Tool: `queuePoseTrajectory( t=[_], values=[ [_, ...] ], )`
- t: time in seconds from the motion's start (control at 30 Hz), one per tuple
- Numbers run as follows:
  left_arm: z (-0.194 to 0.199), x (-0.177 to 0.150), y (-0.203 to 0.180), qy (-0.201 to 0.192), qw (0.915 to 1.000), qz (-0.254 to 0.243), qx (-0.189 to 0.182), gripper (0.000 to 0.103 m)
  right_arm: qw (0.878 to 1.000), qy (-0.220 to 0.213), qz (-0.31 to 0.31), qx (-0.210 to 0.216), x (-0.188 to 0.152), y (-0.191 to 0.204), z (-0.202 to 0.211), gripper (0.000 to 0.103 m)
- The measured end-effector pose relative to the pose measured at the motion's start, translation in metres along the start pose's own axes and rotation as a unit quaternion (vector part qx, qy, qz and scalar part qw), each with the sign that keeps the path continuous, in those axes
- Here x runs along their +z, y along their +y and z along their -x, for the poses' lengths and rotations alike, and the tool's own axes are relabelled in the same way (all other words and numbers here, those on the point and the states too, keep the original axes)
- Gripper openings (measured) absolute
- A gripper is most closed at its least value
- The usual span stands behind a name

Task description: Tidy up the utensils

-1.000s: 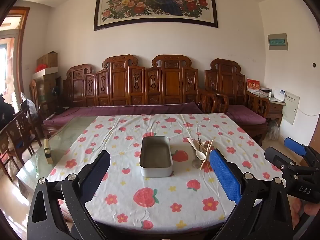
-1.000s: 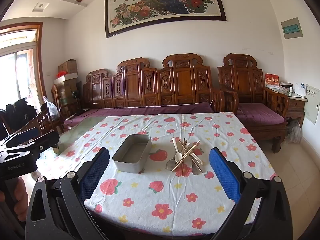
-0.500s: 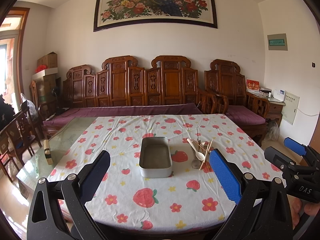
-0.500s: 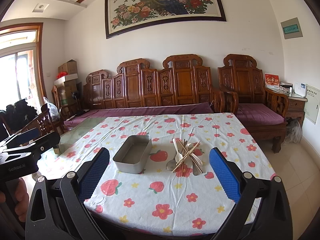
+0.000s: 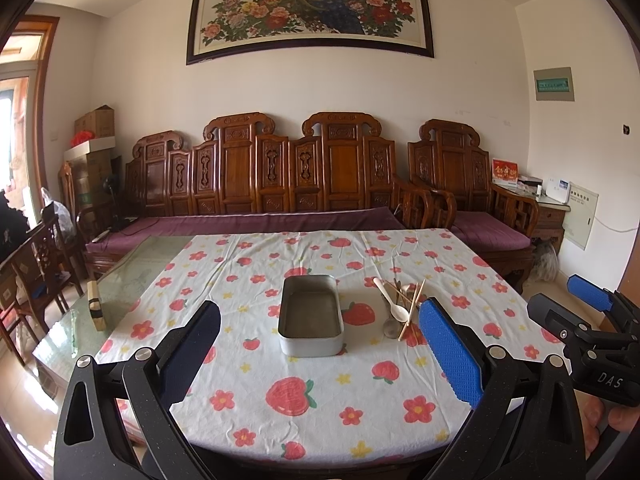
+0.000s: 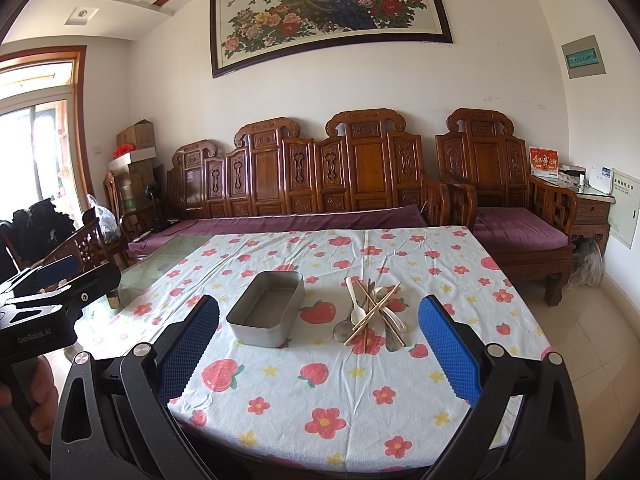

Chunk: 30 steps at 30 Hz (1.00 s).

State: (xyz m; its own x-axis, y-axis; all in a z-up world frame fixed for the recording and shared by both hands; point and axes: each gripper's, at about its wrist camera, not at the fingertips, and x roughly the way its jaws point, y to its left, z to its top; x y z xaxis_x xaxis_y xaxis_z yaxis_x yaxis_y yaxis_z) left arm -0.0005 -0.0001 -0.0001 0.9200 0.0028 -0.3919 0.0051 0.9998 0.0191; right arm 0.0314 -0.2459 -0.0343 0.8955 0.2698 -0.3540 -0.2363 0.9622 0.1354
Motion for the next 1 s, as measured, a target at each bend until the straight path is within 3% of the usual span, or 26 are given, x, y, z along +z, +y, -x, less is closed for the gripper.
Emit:
queuePoseTrajectory(
  t=[1.0],
  values=[
    [0.0004, 0.0025, -0.0052, -0.002, 1.0000, -0.001, 0.001, 0.096, 1.000, -0.001, 0.000, 0.000, 0.0015, 0.0002, 0.0006, 0.100]
  ],
)
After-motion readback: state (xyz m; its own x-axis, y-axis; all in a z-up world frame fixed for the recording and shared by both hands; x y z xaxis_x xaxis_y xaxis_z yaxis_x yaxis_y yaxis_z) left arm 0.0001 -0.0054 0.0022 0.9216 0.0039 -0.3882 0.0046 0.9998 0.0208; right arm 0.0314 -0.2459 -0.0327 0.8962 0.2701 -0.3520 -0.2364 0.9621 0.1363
